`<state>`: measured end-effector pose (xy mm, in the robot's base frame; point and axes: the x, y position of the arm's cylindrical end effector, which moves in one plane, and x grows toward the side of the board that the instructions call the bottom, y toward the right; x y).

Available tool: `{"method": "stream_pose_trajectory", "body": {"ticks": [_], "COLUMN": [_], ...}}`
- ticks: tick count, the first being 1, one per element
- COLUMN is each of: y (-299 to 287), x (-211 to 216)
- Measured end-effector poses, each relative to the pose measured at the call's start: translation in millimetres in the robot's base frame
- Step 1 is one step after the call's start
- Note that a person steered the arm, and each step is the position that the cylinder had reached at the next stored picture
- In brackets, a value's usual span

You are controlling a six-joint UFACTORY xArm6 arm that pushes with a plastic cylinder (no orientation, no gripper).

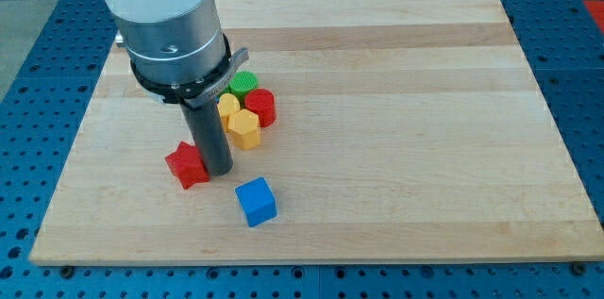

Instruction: Push the red star into the blue triangle

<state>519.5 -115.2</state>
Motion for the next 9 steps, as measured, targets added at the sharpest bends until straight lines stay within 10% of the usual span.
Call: {"method": "stream_pose_trajectory", "body": {"ticks": [6, 9], "y": [-27.9, -60.3], "x": [62.9, 24.6]}}
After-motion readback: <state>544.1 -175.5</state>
